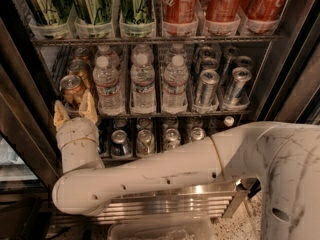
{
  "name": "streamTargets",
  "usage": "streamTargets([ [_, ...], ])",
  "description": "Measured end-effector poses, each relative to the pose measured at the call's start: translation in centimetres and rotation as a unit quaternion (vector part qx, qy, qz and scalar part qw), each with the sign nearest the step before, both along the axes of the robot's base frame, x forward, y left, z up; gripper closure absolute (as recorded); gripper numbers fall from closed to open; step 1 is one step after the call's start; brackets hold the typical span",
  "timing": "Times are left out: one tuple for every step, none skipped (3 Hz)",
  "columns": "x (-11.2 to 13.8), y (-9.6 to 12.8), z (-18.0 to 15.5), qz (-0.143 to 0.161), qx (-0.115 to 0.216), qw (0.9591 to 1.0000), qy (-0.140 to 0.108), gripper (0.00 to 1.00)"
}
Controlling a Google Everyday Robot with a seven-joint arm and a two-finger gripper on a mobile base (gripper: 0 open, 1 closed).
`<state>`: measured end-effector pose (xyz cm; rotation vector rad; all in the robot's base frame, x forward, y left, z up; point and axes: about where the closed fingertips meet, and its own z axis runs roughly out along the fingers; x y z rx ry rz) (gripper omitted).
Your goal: Pick orange can from middle shelf of fridge
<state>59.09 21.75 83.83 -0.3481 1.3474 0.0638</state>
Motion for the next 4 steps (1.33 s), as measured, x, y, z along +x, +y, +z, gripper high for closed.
streamTargets([
  [0.5,0.6,0.4,0.003,0.004,1.0000,-0.006,0.33],
  [1.9,0.6,0.5,-0.011,0.002,0.9998,-0.018,0.32],
  [2.3,0.2,0.2,-0.018,0.000,0.9997,-0.017,0.30],
  [2.4,0.1,0.1,-0.020,-0.001,0.9997,-0.016,0.30],
])
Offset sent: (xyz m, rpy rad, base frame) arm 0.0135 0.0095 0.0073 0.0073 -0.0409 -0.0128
